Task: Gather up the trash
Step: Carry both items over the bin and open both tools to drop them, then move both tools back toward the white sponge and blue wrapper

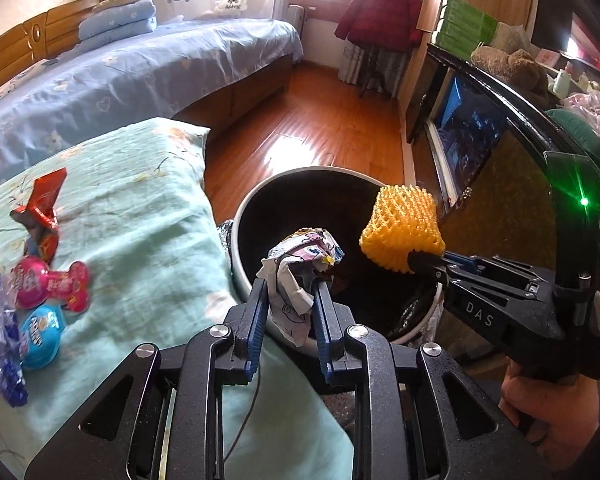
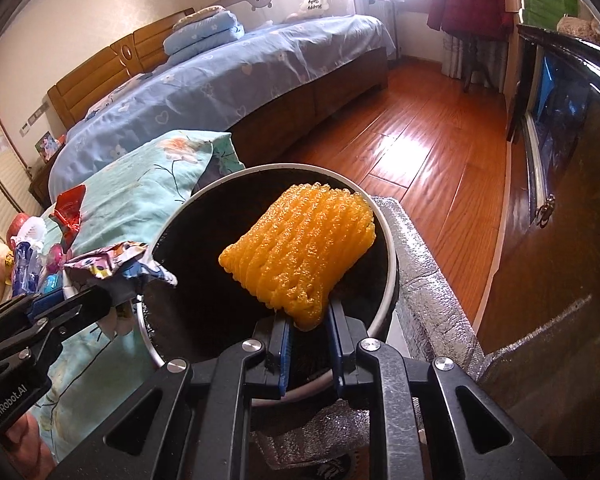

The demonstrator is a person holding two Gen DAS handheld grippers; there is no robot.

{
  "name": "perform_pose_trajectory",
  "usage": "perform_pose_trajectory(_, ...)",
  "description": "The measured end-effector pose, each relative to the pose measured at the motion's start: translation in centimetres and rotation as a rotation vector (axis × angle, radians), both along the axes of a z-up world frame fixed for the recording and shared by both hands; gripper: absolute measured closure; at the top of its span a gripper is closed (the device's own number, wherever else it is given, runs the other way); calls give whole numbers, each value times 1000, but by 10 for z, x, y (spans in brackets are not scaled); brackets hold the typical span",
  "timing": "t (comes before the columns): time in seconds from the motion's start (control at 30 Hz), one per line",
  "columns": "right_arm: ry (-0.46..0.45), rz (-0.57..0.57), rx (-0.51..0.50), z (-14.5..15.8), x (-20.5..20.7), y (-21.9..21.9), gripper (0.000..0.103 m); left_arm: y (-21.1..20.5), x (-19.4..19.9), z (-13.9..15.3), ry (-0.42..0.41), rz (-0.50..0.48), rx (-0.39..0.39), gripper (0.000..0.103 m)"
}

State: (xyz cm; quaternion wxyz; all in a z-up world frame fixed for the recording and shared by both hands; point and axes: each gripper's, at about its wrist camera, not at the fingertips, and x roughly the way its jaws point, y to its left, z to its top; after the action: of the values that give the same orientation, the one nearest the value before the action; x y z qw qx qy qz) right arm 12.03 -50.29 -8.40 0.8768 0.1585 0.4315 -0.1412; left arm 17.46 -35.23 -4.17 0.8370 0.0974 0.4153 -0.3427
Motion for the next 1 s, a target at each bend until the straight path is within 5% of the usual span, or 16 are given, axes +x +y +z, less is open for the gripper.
perform_pose_trajectory(0.07,5,-5,-1,-1,2,-3,84,-2,1,0,2,-7,0,76)
perform_pose_trajectory(0.17,13,-16,10,-2,2,-8,75,-4,3,-1,3,-10,5,46)
perform_pose_trajectory(0.2,13,-18,14,-2,2,-10,64,-3,2,0,-3,-8,-3,40)
perform_pose_trajectory(0.23,8,-20,13,-1,1,-10,55,-2,1,2,-10,-8,-10,39)
perform_pose_trajectory(0.4,-16,-37,20,4,-7,-7,52,16,-7,5,-30,14,-20,39)
perform_pose_trajectory(0.53,-54,-32,30,11,-14,5,36,41,-15,3,-37,50,-27,38)
perform_pose_trajectory(1.0,-125,84,79,21,-30,87,28,153,-47,-5,-60,236,-29,37)
